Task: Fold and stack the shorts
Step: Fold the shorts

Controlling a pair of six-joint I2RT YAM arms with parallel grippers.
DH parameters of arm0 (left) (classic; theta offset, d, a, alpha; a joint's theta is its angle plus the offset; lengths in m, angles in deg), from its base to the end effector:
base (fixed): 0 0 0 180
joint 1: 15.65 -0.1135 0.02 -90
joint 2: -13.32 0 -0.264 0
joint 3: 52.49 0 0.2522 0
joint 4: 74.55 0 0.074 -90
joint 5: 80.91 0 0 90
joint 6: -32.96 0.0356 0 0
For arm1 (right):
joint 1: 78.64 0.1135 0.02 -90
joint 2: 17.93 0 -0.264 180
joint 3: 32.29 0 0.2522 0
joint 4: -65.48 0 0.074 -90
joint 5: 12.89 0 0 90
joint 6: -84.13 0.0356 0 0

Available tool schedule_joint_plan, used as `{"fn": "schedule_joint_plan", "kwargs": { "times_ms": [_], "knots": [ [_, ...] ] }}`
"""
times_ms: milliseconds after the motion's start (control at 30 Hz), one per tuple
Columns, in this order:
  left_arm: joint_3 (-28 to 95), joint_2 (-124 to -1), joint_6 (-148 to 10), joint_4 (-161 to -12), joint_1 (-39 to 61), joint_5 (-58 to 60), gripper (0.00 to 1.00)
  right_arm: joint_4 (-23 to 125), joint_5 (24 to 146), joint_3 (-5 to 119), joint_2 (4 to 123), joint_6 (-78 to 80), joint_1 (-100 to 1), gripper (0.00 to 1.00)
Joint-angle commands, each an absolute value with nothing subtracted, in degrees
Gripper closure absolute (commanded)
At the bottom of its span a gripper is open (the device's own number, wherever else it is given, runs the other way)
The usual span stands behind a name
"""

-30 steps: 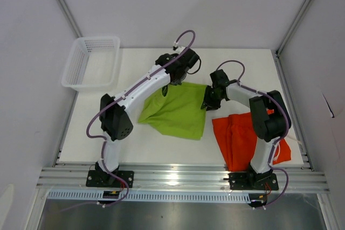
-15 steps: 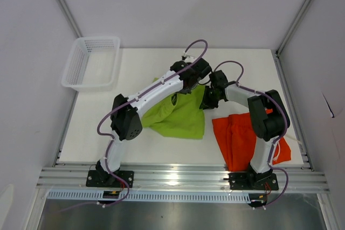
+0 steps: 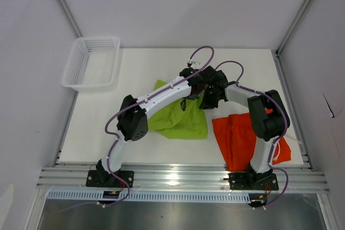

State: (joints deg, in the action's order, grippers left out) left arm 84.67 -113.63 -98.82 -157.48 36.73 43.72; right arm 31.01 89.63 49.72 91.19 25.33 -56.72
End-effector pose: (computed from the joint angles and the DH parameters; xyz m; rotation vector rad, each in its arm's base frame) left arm 0.2953 -0.3501 0.2706 0.1125 2.4894 0.2515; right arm 0.3522 0.1500 0.1524 0.1456 2.7336 0.5783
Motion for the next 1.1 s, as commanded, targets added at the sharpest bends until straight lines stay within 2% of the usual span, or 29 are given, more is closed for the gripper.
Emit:
{"fn": "schedule_joint_plan", "kwargs": {
  "times_ms": [0,300,400,433,467,533,600,733,900,1067],
  "knots": [
    [86.9,-114.3,-103.0,-153.7,36.9,43.9,0.98,30.6,87.9,48.4,92.4,24.9,-56.2,0.81],
    [85.6,-116.3,-105.5,-147.0,36.9,39.9,0.92,29.5,86.3,47.7,90.9,24.3,-57.2,0.8],
    [84.7,-116.5,-105.7,-144.4,36.9,38.3,0.81,29.3,86.1,47.7,90.5,24.2,-57.5,0.8],
    [83.5,-116.5,-105.6,-143.7,36.9,37.7,0.57,29.1,85.8,47.7,90.4,24.1,-57.7,0.8],
    [83.3,-116.5,-105.7,-142.6,36.9,37.2,0.4,29.1,85.7,47.7,90.3,24.2,-57.8,0.8],
    [82.0,-116.3,-105.9,-141.6,36.9,35.8,0.13,28.8,85.6,47.6,90.0,24.0,-58.4,0.8],
    [80.1,-115.8,-105.6,-139.8,36.7,33.8,0.01,28.4,85.4,47.5,89.6,23.6,-59.3,0.8],
    [75.5,-111.8,-104.1,-135.7,35.7,30.8,0.01,27.4,84.8,47.0,88.1,22.9,-61.4,0.79],
    [62.8,-100.8,-102.0,-126.8,31.9,24.6,0.01,27.2,86.2,46.2,84.6,22.2,-64.9,0.73],
    [53.0,-92.4,-99.7,-121.7,28.2,22.1,0.01,27.4,88.3,45.7,81.9,21.4,-68.0,0.58]
  ]
}}
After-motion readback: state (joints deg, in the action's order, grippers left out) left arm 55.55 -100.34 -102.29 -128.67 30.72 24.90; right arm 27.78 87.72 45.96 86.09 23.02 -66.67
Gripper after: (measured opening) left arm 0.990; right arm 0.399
